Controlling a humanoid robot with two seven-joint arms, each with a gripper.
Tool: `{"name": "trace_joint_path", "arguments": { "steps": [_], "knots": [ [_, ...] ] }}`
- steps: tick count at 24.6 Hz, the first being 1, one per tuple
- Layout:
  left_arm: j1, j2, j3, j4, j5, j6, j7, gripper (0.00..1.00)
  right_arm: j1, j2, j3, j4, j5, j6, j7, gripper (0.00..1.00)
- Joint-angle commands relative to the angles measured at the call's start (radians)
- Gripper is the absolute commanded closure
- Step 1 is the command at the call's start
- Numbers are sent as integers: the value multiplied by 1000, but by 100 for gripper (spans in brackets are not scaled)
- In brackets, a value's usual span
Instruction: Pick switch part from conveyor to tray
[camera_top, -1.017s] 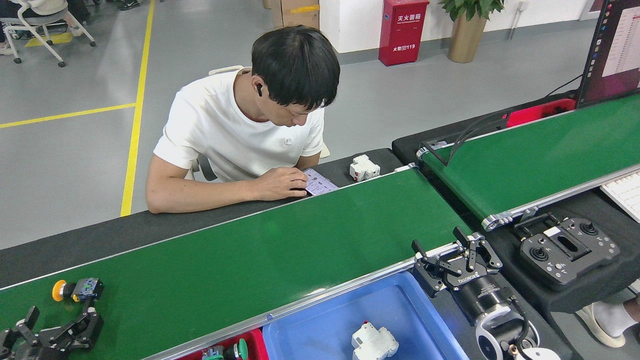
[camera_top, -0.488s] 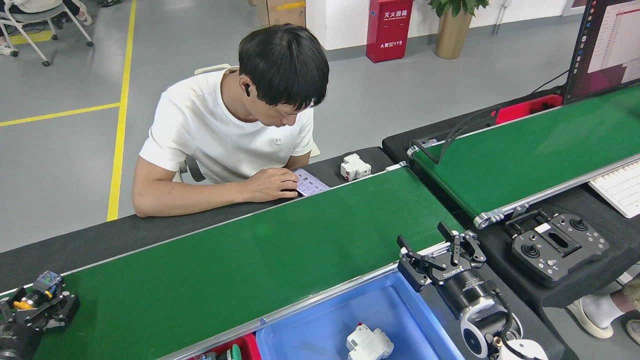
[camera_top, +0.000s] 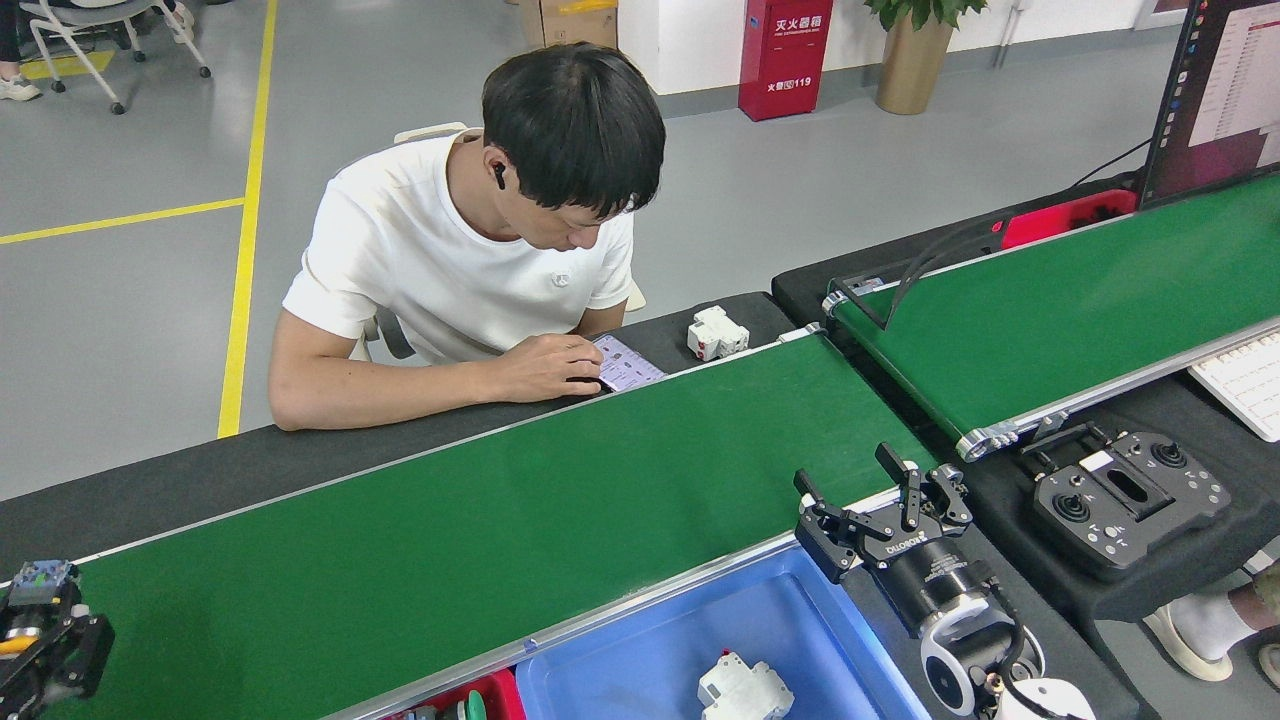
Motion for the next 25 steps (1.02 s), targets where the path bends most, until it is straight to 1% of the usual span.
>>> {"name": "trace_joint_path", "arguments": {
  "steps": [1, 2, 4, 5, 8, 10, 11, 12, 14, 15, 16, 18, 20, 21, 23, 24, 25],
  "knots": [
    [82, -32, -12, -125, 9, -17, 44, 98, -9, 0, -11, -20, -3, 4, 8, 2],
    [110, -53, -30, -137, 7, -44, 57, 98, -4, -2, -20, -23, -4, 6, 21, 2],
    [116, -61, -102, -131, -10, -95, 64, 98, -2, 1, -57, -26, -4, 12, 69, 2],
    [119, -62, -122, -131, -24, -104, 72, 97, -2, 3, -66, -32, -6, 18, 86, 2],
    [136, -56, -241, -131, -131, -107, 161, 97, -4, 4, -71, -64, -6, 40, 104, 2],
    [147, -55, -290, -131, -151, -109, 173, 95, -10, 12, -69, -73, -4, 41, 103, 2],
    [147, -53, -303, -131, -151, -110, 176, 86, -12, 30, -71, -93, -4, 43, 94, 2],
    [145, -55, -305, -131, -151, -112, 176, 67, -10, 52, -71, -119, -4, 43, 84, 2],
    [141, -59, -305, -131, -151, -112, 176, 35, 17, 72, -69, -162, -3, 61, 80, 2],
    [130, -56, -307, -131, -151, -115, 175, 9, 47, 75, -69, -181, -3, 83, 80, 2],
    [124, -59, -307, -131, -151, -130, 173, 0, 68, 78, -69, -188, -1, 112, 80, 1],
    [98, -68, -305, -131, -151, -162, 172, 0, 88, 81, -69, -204, 2, 159, 80, 1],
    [75, -78, -305, -131, -151, -170, 170, 0, 123, 79, -71, -234, 0, 178, 80, 1],
    [67, -96, -293, -131, -151, -168, 170, 0, 137, 76, -76, -244, 0, 179, 80, 1],
    [59, -156, -239, -131, -143, -164, 167, 0, 162, 73, -77, -256, 0, 179, 80, 1],
    [59, -190, -184, -131, -139, -164, 162, 0, 169, 73, -79, -262, 0, 179, 80, 1],
    [62, -239, -107, -131, -136, -164, 141, 0, 177, 73, -85, -279, 0, 179, 80, 1]
  ]
}}
